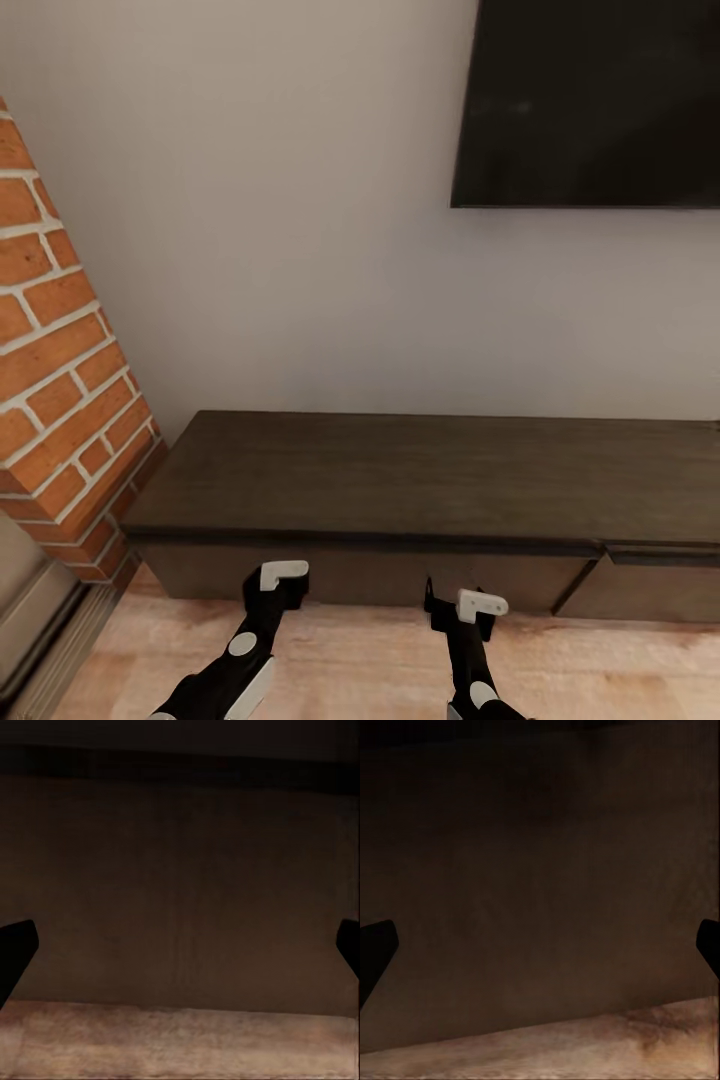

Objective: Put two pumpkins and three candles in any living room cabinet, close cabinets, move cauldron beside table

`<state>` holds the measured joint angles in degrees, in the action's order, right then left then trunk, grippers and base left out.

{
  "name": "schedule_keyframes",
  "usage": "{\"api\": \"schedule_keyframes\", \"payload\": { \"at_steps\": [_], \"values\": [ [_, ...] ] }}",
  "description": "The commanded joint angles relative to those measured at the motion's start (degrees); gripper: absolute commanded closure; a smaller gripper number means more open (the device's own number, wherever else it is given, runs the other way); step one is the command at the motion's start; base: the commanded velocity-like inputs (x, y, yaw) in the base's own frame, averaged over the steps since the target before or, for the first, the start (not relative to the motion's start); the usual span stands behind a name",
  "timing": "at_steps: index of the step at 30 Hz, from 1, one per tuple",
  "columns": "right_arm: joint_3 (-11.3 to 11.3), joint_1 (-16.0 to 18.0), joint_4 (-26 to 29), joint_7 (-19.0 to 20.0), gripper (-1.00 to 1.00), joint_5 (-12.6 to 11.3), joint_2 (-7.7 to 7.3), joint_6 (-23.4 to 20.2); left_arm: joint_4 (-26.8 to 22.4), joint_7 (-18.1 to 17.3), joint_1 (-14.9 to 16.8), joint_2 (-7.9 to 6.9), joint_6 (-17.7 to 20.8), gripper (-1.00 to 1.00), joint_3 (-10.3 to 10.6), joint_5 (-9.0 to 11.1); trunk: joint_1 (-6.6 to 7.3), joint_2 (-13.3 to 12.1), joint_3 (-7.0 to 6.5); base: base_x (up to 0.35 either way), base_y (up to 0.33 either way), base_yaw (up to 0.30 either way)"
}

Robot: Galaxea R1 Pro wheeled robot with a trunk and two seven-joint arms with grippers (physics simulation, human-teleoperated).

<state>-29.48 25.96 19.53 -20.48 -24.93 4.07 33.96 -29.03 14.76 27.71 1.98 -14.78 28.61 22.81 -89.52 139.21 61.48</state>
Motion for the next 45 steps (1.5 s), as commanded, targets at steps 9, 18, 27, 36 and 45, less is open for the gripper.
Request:
{"api": "schedule_keyframes", "payload": {
  "at_steps": [9,18,27,36,45],
  "values": [
    [-0.26,0.05,-0.18,-0.55,-1.0,-0.54,-0.08,-1.15,0.03,0.37,0.06,0.01,0.34,-1.0,0.47,0.55,0.04,0.02,0.05,-0.273,-0.148,0.0],
    [0.45,0.05,0.76,-0.62,-1.0,-2.37,-0.04,-18.4,-9.4,0.3,0.14,-0.34,31.95,-1.0,-1.23,1.24,0.04,0.02,0.05,-0.073,-0.015,0.0],
    [0.48,0.05,1.33,0.87,-1.0,-4.21,-0.03,-23.19,-15.73,0.19,-0.1,-4.56,44.09,-1.0,-6.83,13.09,0.26,-0.38,-0.13,-0.003,0.0,0.0],
    [0.42,0.05,1.38,2.42,-1.0,-4.25,-0.08,-23.31,-14.13,0.28,-0.11,-5.26,44.13,-1.0,-6.83,15.43,2.24,-3.99,-1.75,0.0,0.0,0.0],
    [0.39,0.05,1.34,2.37,-1.0,-4.01,-0.03,-23.16,-12.94,0.27,-0.11,-5.53,44.05,-1.0,-7.04,15.51,4.21,-7.6,-3.37,-0.052,0.0,0.0]
  ]
}}
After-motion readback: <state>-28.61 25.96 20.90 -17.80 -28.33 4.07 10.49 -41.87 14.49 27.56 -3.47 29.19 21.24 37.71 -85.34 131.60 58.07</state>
